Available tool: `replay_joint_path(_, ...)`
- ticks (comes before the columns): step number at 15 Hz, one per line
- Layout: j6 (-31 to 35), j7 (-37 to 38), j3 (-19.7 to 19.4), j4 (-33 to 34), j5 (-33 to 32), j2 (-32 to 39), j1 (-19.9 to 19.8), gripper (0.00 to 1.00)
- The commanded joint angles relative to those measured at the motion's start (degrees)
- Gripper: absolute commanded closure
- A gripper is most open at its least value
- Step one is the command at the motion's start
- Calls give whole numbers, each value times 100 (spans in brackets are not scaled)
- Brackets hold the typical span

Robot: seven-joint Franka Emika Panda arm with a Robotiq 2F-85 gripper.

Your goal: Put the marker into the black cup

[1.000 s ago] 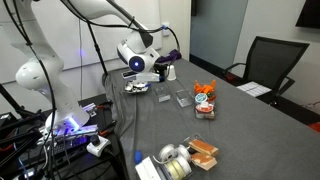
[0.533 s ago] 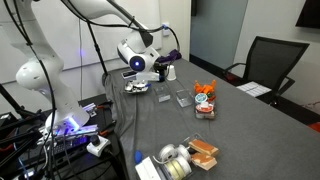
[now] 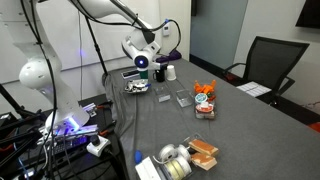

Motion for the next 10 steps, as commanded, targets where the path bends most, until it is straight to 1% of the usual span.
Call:
replay_joint_path(1, -217, -419, 53, 527, 646, 712, 173, 95)
replay_joint_path(3, -217, -492, 62, 817, 982, 1081, 267, 95)
replay_joint_path(5, -220, -488, 43, 1074, 1170, 1395, 339, 95)
replay_joint_path(10, -183, -477, 6, 1488, 1291, 1927, 454, 95)
